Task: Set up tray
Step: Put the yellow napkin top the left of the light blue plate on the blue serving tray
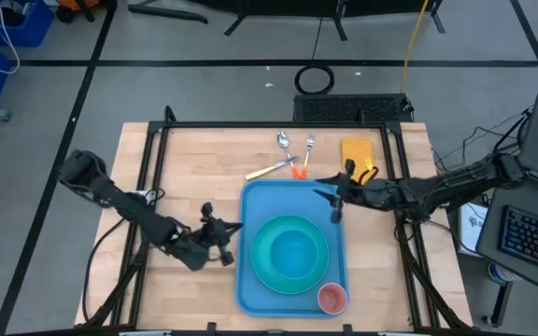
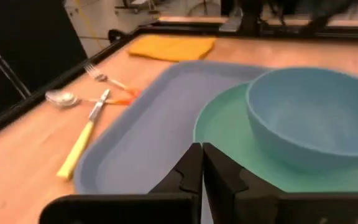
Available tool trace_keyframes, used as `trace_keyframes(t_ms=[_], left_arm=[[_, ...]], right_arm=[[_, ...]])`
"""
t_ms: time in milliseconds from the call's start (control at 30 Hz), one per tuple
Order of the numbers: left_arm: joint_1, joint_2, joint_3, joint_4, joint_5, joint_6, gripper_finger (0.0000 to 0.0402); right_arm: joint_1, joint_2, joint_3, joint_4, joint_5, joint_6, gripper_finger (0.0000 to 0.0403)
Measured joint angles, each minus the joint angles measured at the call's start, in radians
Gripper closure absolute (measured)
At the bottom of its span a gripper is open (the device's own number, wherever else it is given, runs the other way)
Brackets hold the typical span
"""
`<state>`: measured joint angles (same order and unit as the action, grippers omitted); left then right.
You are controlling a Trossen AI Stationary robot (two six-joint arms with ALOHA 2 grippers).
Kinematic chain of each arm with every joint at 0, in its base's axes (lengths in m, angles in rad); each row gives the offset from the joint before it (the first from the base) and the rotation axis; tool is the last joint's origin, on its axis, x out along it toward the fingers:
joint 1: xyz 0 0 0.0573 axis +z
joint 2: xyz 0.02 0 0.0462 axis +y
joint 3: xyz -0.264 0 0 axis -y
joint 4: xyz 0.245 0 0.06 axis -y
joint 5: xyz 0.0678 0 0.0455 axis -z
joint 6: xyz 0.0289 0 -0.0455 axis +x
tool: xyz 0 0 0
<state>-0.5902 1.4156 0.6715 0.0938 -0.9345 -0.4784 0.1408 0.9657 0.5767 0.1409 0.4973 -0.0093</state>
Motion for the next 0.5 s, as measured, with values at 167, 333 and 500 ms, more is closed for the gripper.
trace_keyframes(t_ms=[167, 333, 500], left_arm=[[-0.004, -0.012, -0.111, 0.279, -0.045, 0.099, 0.0398], [0.005, -0.01, -0.128, 0.35, -0.056, 0.127, 0.0382], [0.006, -0.01, -0.127, 0.384, -0.066, 0.159, 0.0386]], right_arm=[[-0.108, -0.02, 0.002, -0.187, -0.002, 0.14, 0.028], [-0.206, -0.029, 0.003, -0.353, -0.002, 0.255, 0.028], [-0.27, -0.018, 0.001, -0.548, -0.001, 0.351, 0.028]])
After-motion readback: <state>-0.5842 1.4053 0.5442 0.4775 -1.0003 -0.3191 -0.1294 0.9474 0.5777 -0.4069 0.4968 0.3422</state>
